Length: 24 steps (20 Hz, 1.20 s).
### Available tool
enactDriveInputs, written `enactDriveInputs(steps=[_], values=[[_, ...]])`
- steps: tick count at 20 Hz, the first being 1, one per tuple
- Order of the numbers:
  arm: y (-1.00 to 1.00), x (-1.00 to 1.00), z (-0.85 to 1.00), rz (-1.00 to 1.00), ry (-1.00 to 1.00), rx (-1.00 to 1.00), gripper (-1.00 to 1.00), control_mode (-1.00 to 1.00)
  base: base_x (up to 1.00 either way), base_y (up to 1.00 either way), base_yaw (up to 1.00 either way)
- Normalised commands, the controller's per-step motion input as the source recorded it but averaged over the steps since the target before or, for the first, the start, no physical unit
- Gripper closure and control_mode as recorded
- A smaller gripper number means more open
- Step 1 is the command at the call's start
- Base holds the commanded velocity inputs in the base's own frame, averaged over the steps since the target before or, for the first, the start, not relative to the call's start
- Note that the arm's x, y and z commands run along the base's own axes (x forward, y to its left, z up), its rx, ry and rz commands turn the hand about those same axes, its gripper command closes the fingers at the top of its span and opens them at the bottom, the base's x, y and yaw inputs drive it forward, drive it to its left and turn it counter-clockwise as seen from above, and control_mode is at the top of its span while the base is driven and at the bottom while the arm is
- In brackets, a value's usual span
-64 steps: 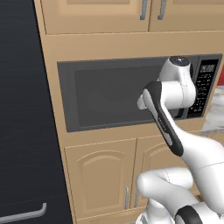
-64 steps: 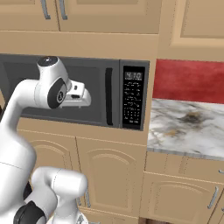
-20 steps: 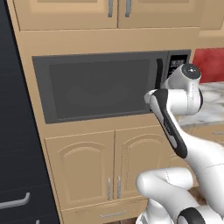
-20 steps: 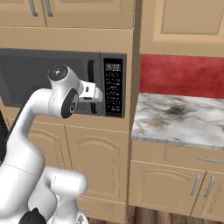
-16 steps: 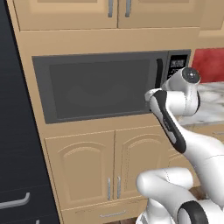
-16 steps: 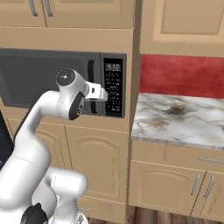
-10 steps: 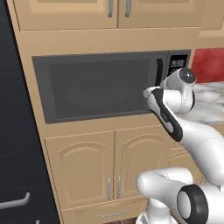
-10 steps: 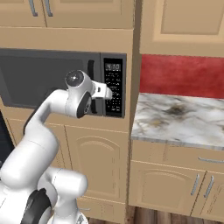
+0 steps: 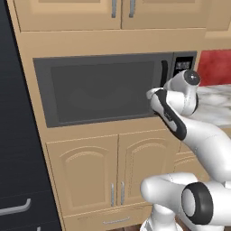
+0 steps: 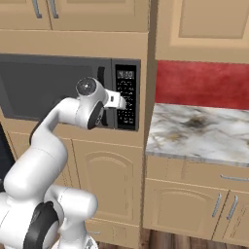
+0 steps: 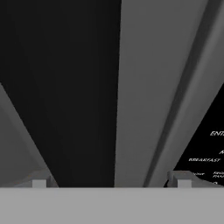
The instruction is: The microwave is finished heating the fish and broccoli. Take the bowl containing the food and place it on the dining counter.
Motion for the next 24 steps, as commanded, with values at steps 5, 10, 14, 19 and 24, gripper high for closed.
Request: enactDriveInputs(steps=[5,10,14,19,24], values=[[0.04,0.29,-0.31,0.00,-0.10,0.00,-1.00,-1.00,0.00,0.00,0.00],[0.00,-0.01,-0.18,0.00,-0.33,0.00,-1.00,-1.00,0.00,0.00,0.00],[0.00,0.01,0.00,0.00,-0.21,0.00,-1.00,-1.00,0.00,0.00,0.00],[0.00,0.30,0.00,0.00,0.00,0.00,-1.00,-1.00,0.00,0.00,0.00],[0.00,0.41,0.00,0.00,0.00,0.00,1.00,-1.00,0.00,0.00,0.00]])
